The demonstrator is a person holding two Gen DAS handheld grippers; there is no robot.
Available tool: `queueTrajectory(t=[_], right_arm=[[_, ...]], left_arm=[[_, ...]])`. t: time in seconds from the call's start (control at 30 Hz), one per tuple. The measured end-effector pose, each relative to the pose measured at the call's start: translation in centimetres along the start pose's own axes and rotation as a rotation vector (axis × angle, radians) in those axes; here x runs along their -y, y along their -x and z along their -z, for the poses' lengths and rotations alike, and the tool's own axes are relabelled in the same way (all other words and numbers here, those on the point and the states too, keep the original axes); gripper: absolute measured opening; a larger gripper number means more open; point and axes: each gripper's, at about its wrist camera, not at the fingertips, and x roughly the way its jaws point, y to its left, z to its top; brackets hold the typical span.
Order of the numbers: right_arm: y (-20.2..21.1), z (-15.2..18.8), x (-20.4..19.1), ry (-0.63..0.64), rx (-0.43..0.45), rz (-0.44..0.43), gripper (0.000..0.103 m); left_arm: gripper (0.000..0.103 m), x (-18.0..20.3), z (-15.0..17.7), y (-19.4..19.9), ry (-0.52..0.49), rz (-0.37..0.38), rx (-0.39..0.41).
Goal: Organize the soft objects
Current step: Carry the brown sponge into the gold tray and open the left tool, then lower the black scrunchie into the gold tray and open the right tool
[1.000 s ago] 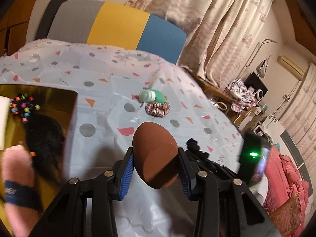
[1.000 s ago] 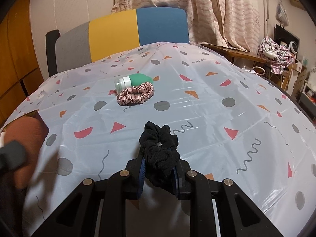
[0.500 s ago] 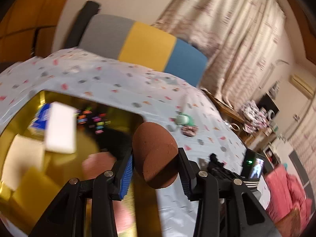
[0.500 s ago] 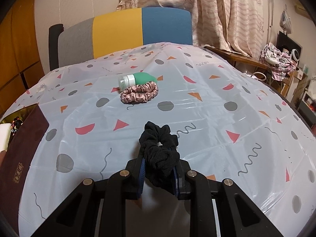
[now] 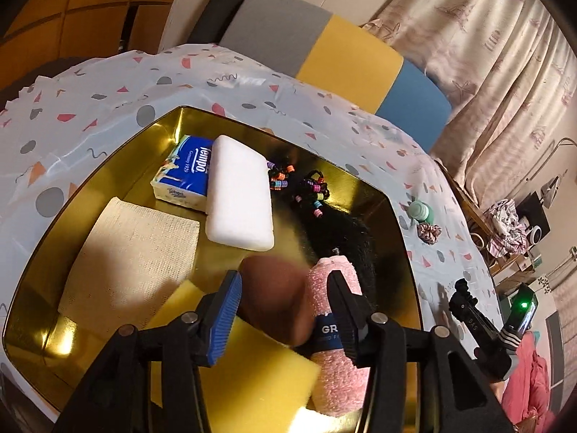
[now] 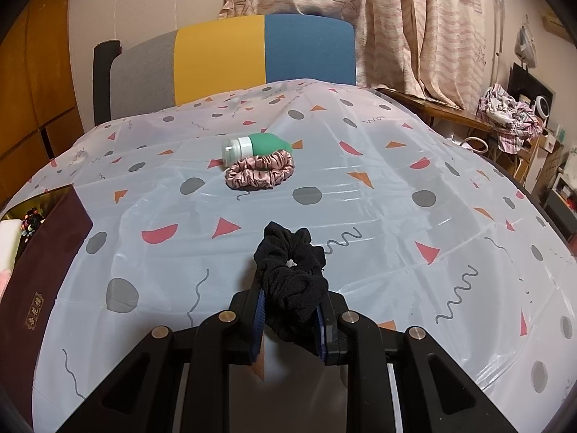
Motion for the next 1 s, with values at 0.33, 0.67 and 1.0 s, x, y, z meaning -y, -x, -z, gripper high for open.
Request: queueTrajectory(t=[0.33,0.67,1.0], right_arm=[[0.1,0.0,-0.6,0.025,-0.004,0.009,0.023],[3.0,-0.2,-2.2,0.048,0.014,-0.097,0.023],[9.7,-1.4,-11.2,0.115,0.064,-0.415,0.023]], left_arm=[[0.064,0.1,0.4,2.0,-0.039,0.003,0.057],[0.064,2.4,1.7,5.5,-0.221,0.02,0.124],[0.064,1.6,1.9,5.7,-0.179,0.045,0.099]])
